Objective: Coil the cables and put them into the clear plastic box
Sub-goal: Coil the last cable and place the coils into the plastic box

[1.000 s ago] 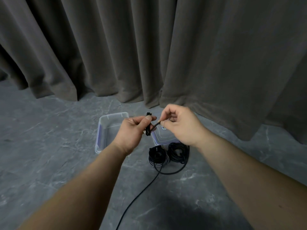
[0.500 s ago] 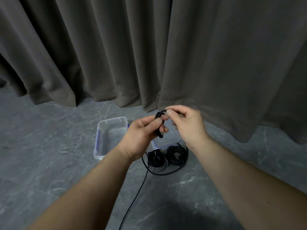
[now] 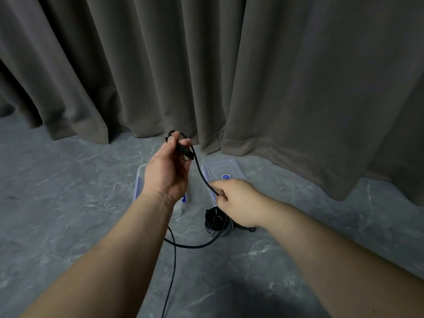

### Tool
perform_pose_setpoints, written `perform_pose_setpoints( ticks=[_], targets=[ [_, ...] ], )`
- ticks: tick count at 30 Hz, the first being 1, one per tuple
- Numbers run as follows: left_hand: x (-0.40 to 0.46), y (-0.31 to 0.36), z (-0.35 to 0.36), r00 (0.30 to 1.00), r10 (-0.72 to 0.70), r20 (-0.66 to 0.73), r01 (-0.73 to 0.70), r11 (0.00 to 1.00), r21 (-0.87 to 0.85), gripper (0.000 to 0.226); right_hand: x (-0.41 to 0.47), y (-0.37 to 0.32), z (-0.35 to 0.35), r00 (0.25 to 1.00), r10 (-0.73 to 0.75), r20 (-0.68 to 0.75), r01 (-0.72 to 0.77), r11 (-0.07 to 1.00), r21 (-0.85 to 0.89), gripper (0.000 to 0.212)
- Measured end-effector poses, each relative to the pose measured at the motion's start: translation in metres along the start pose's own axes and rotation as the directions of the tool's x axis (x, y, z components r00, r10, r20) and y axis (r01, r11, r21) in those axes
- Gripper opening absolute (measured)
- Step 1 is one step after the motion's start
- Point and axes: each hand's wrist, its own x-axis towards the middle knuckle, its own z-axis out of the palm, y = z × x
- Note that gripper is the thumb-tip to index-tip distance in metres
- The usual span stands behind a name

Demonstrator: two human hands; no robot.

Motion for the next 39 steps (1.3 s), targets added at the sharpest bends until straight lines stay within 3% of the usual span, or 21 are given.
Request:
perform_pose_setpoints(
  ticks=[5, 7, 10, 12, 16, 19, 22, 24, 27, 30, 32, 34, 37, 39],
  targets=[
    [-0.001, -0.007, 0.004, 0.999, 0.02, -0.049, -0.014, 0.992, 0.123, 0.015, -0.001, -0.008, -0.011, 0.996, -0.039, 0.077, 0.056, 0.974, -0.22, 0.058],
    [-0.003, -0.01, 0.005, 1.0, 0.007, -0.031, -0.001, 0.982, 0.187, 0.017, 0.001, -0.007, -0.013, 0.997, -0.035, 0.072, 0.055, 0.953, -0.297, 0.056],
    [-0.006, -0.011, 0.005, 0.999, -0.031, 0.014, 0.026, 0.96, 0.28, 0.023, 0.004, 0.003, -0.013, 0.991, 0.068, -0.118, -0.107, 0.924, -0.367, 0.04],
    [-0.008, -0.011, 0.005, 0.998, -0.054, 0.027, 0.044, 0.955, 0.295, 0.025, 0.006, 0.01, -0.01, 0.95, 0.162, -0.268, -0.245, 0.917, -0.314, 0.028],
    [-0.013, -0.015, 0.005, 0.994, -0.105, 0.028, 0.09, 0.938, 0.334, 0.028, 0.009, 0.02, -0.007, 0.827, 0.335, -0.451, -0.329, 0.94, 0.096, 0.02],
    [-0.013, -0.014, 0.004, 0.983, -0.185, 0.014, 0.173, 0.941, 0.292, 0.03, 0.009, 0.031, -0.006, 0.777, 0.329, -0.536, -0.341, 0.937, 0.079, 0.023],
    [-0.013, -0.012, 0.006, 0.97, -0.241, 0.022, 0.231, 0.95, 0.209, 0.031, 0.003, 0.041, -0.002, 0.838, 0.351, -0.419, -0.42, 0.904, -0.083, 0.031],
    [-0.011, -0.01, 0.007, 0.964, -0.265, 0.027, 0.261, 0.961, 0.092, 0.031, 0.0, 0.041, 0.001, 0.894, 0.322, -0.312, -0.389, 0.902, -0.184, 0.037],
    [-0.005, -0.007, 0.007, 0.965, -0.263, 0.005, 0.262, 0.96, -0.095, 0.032, 0.0, 0.029, 0.0, 0.972, 0.151, -0.178, -0.198, 0.938, -0.284, 0.037],
    [0.002, -0.004, 0.002, 0.977, -0.204, -0.062, 0.189, 0.964, -0.186, 0.03, 0.001, 0.012, 0.0, 0.998, -0.06, -0.031, 0.048, 0.95, -0.308, 0.032],
    [0.001, -0.005, 0.001, 0.99, -0.123, -0.067, 0.12, 0.992, -0.048, 0.025, 0.002, -0.001, -0.004, 0.983, -0.184, -0.004, 0.173, 0.93, -0.323, 0.028],
    [-0.002, -0.012, 0.001, 0.999, 0.003, -0.049, 0.007, 0.98, 0.2, 0.021, 0.003, -0.009, -0.009, 0.958, -0.284, -0.049, 0.252, 0.908, -0.336, 0.026],
    [-0.008, -0.018, -0.005, 0.988, 0.135, 0.077, -0.153, 0.757, 0.635, 0.019, 0.003, -0.009, -0.016, 0.886, -0.384, -0.259, 0.288, 0.895, -0.341, 0.021],
    [-0.01, -0.02, -0.012, 0.983, 0.094, 0.158, -0.182, 0.632, 0.753, 0.025, 0.003, 0.002, -0.018, 0.804, -0.402, -0.438, 0.261, 0.9, -0.348, 0.024]
  ],
)
